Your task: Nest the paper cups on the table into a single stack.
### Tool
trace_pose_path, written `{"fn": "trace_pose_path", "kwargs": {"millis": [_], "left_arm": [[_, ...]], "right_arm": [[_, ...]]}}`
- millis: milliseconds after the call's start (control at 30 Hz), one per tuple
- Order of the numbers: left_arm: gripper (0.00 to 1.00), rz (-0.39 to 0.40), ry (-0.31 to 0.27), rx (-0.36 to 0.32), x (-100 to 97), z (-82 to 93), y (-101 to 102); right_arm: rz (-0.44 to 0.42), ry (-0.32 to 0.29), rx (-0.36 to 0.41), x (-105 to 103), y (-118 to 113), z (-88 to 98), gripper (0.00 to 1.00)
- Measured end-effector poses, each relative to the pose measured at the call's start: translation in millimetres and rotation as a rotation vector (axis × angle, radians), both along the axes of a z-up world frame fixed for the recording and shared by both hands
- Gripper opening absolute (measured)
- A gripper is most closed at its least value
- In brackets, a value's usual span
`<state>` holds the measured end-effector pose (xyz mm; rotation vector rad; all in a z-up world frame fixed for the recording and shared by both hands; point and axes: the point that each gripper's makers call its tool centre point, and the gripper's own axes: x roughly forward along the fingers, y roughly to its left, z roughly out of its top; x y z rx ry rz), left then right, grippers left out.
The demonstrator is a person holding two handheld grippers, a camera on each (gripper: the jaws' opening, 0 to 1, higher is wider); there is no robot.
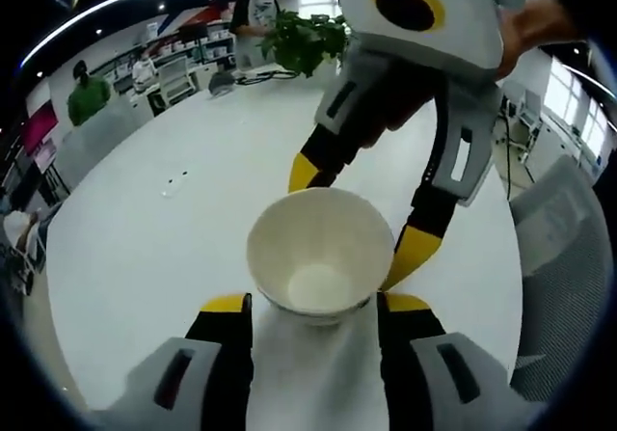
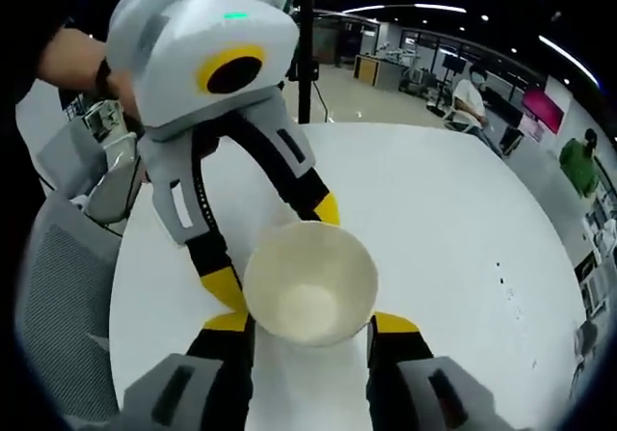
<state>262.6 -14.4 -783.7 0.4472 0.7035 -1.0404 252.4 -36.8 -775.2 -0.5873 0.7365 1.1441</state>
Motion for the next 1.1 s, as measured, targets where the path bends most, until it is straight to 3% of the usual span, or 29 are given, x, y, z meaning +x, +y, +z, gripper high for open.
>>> {"fn": "trace_pose_path", "kwargs": {"millis": [133, 333, 467, 667, 1100], "left_arm": [[0.57, 0.047, -0.005, -0.022, -5.8, 10.0, 9], [0.60, 0.116, -0.003, -0.038, -8.7, 8.0, 28], [0.61, 0.211, -0.020, -0.106, -20.3, 21.5, 43], [0.62, 0.308, -0.042, -0.168, -36.0, 32.2, 72], [0.62, 0.387, -0.081, -0.216, -80.1, 45.0, 93]], "right_arm": [[-0.081, -0.012, 0.047, 2, -6, 5.5, 0.58], [-0.184, -0.016, 0.092, 1, -20, 8.4, 0.63], [-0.279, -0.033, 0.170, 0, -27, 19.9, 0.66], [-0.332, -0.079, 0.212, -22, -39, 31.0, 0.69], [-0.492, -0.113, 0.298, -56, -69, 49.6, 0.70]]}}
